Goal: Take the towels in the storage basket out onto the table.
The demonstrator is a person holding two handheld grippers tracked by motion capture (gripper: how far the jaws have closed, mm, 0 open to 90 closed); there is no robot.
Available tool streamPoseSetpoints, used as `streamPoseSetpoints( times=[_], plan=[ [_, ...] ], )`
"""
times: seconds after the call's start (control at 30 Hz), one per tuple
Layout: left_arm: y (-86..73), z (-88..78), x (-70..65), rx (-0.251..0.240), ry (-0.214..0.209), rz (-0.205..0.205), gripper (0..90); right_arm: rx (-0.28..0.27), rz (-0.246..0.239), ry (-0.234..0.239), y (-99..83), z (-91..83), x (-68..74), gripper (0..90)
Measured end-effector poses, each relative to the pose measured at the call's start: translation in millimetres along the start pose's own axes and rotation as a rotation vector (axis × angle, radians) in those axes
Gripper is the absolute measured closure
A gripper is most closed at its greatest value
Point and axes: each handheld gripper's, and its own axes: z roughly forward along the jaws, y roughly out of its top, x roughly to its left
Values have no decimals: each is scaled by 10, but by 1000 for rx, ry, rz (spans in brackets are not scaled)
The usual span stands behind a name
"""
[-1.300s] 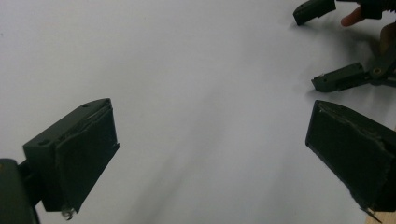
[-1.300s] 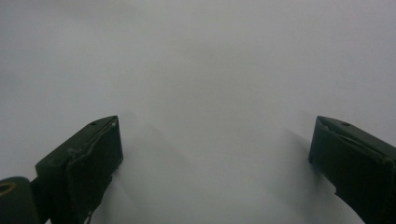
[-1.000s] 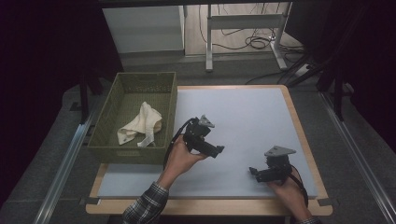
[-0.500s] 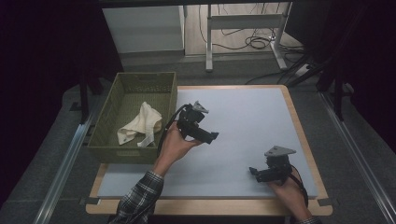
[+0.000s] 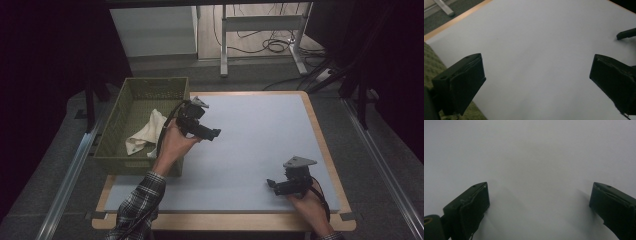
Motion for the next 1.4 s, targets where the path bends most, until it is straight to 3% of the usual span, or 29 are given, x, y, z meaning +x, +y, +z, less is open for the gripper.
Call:
streamPoseSetpoints(
  times=[0.53,0.93,1.03,1.4],
  plan=[
    [-136,-202,519,4,118,-47,5,1,1,0,0,0,0,28],
    [-371,-297,1010,36,217,-142,5,2,3,1,1,-1,1,28],
    [-456,-284,1135,60,237,-168,4,1,3,1,1,0,1,28],
    [-714,-73,1461,185,235,-248,1,1,3,3,1,1,0,28]
  ],
)
